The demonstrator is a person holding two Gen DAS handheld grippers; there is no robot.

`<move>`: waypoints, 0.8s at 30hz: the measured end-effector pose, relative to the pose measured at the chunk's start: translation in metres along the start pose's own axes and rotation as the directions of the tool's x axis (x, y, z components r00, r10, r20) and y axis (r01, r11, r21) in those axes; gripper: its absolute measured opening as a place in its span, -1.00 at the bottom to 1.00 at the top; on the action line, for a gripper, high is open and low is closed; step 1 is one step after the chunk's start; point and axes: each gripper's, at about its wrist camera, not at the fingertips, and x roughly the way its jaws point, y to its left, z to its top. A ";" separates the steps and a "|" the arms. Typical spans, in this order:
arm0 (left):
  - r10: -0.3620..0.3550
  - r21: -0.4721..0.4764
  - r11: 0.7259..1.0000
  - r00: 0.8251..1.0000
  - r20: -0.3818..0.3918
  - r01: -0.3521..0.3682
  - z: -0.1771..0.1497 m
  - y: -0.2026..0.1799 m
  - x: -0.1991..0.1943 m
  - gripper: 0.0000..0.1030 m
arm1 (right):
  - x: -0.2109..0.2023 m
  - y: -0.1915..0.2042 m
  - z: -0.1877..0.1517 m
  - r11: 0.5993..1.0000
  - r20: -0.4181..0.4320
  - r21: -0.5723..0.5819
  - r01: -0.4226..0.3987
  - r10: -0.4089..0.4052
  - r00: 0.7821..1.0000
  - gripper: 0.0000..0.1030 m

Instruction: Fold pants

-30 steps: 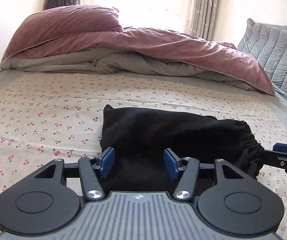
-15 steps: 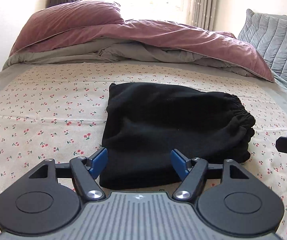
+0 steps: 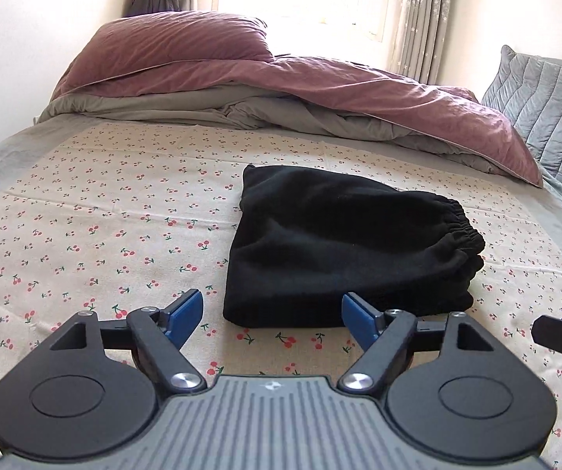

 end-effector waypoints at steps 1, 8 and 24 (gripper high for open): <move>0.007 0.000 1.000 1.000 0.004 -0.007 -0.003 0.000 -0.007 0.48 | -0.007 0.003 -0.008 1.000 0.005 0.010 0.008 -0.008 1.000 0.09; -0.011 0.033 0.999 1.000 0.026 0.011 -0.026 0.003 -0.050 0.69 | -0.040 0.032 -0.020 0.997 0.012 -0.057 0.058 -0.057 0.998 0.34; 0.020 0.077 0.997 1.000 0.012 -0.021 -0.044 0.007 -0.023 0.87 | -0.019 0.018 -0.051 0.989 -0.013 -0.082 0.123 -0.124 0.992 0.99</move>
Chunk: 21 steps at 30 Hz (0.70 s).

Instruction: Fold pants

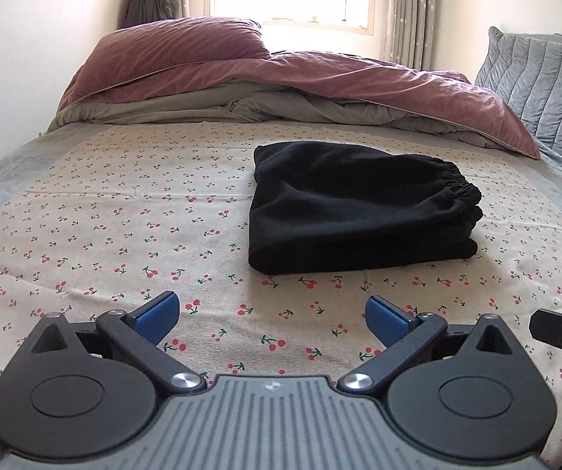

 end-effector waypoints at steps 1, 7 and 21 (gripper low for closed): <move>0.002 0.003 1.000 1.000 0.003 -0.002 -0.001 -0.001 0.000 0.87 | 0.001 0.001 -0.002 1.000 -0.009 -0.009 0.006 -0.007 1.000 1.00; 0.017 0.026 1.000 1.000 -0.015 -0.017 -0.005 -0.008 0.006 0.87 | 0.010 -0.001 -0.007 1.000 -0.053 -0.016 0.022 -0.023 0.998 1.00; 0.006 0.036 0.999 0.998 -0.062 -0.004 -0.010 -0.018 0.012 0.87 | 0.012 -0.009 -0.008 0.999 -0.081 0.016 0.040 -0.038 0.996 1.00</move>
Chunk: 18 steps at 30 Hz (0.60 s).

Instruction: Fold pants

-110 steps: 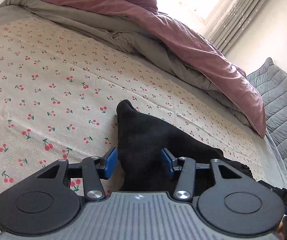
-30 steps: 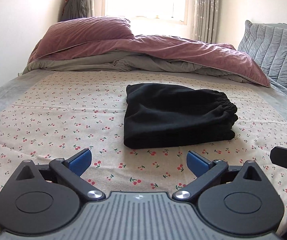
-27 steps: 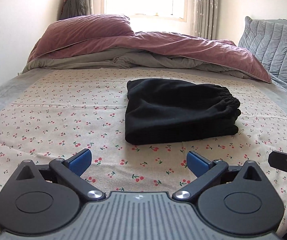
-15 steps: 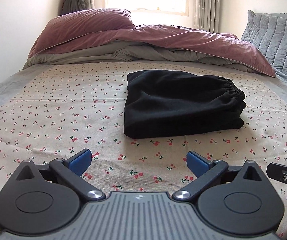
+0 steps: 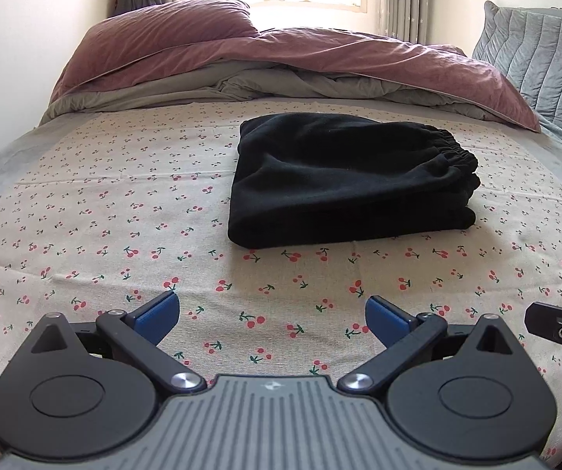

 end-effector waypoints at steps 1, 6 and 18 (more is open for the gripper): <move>-0.006 -0.004 1.000 1.000 0.002 0.006 0.000 0.000 0.000 0.87 | 0.000 0.000 0.000 1.000 -0.001 -0.003 -0.001 0.001 1.000 1.00; -0.021 0.004 1.000 1.000 0.020 0.020 0.001 -0.002 -0.003 0.87 | 0.001 0.002 0.000 1.000 0.000 -0.005 -0.005 0.005 1.000 1.00; -0.034 0.003 0.999 0.999 0.014 0.034 -0.001 -0.005 0.000 0.87 | 0.001 0.002 0.000 1.000 0.000 -0.007 -0.001 0.001 1.000 1.00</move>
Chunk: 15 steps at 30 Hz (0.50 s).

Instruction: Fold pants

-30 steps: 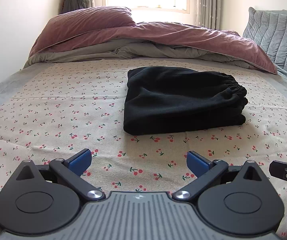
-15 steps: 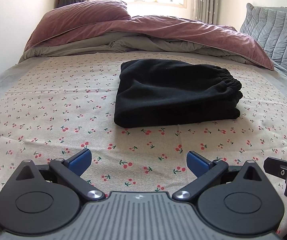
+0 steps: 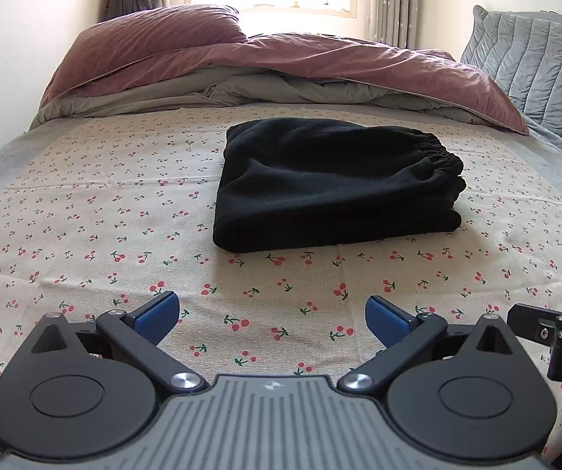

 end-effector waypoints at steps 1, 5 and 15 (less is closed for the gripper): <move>-0.003 -0.002 1.000 1.000 -0.003 0.003 0.000 0.000 0.000 0.87 | 0.000 0.000 0.000 1.000 0.000 0.000 0.001 -0.001 1.000 1.00; 0.001 0.009 1.000 1.000 -0.001 -0.001 -0.001 -0.002 0.000 0.87 | 0.000 0.000 0.000 1.000 -0.001 0.001 0.003 -0.003 1.000 1.00; -0.003 0.010 1.000 1.000 -0.013 0.003 -0.002 -0.002 0.000 0.87 | 0.000 0.000 0.000 1.000 0.000 0.001 0.002 -0.002 1.000 1.00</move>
